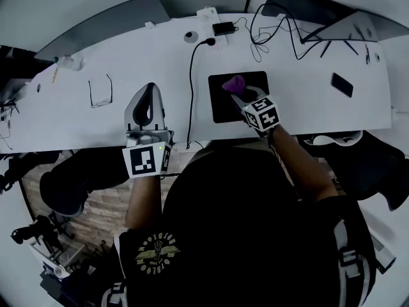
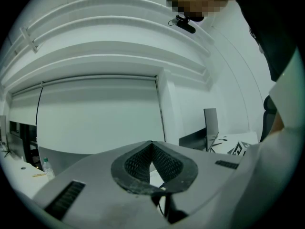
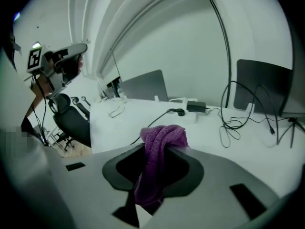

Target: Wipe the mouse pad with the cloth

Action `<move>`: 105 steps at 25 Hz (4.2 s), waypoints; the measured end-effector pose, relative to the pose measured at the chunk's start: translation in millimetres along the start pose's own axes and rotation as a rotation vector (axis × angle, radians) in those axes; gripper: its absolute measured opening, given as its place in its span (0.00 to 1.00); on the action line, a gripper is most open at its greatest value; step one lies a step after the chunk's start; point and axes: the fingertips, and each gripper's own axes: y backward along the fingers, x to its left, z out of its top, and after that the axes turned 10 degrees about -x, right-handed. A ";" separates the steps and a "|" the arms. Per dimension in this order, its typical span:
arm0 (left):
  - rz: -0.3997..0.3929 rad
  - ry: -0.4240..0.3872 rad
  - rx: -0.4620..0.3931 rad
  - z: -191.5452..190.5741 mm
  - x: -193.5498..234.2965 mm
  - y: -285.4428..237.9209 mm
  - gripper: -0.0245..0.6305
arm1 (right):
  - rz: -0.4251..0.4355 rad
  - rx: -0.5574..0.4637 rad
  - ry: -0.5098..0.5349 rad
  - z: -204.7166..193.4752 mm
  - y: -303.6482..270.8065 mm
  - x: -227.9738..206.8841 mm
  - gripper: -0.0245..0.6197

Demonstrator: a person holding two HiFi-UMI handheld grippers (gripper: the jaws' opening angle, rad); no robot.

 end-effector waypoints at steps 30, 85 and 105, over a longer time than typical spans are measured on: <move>-0.120 0.023 0.014 -17.7 5.7 -7.7 0.04 | 0.024 0.312 0.106 -134.9 -55.2 40.5 0.19; -0.029 -0.024 0.024 11.1 -134.6 -48.0 0.04 | -0.219 0.163 -0.052 -147.1 107.7 -150.3 0.19; -0.086 -0.008 0.014 16.7 -126.3 -51.6 0.04 | -0.488 0.167 -0.111 -173.8 184.5 -236.9 0.41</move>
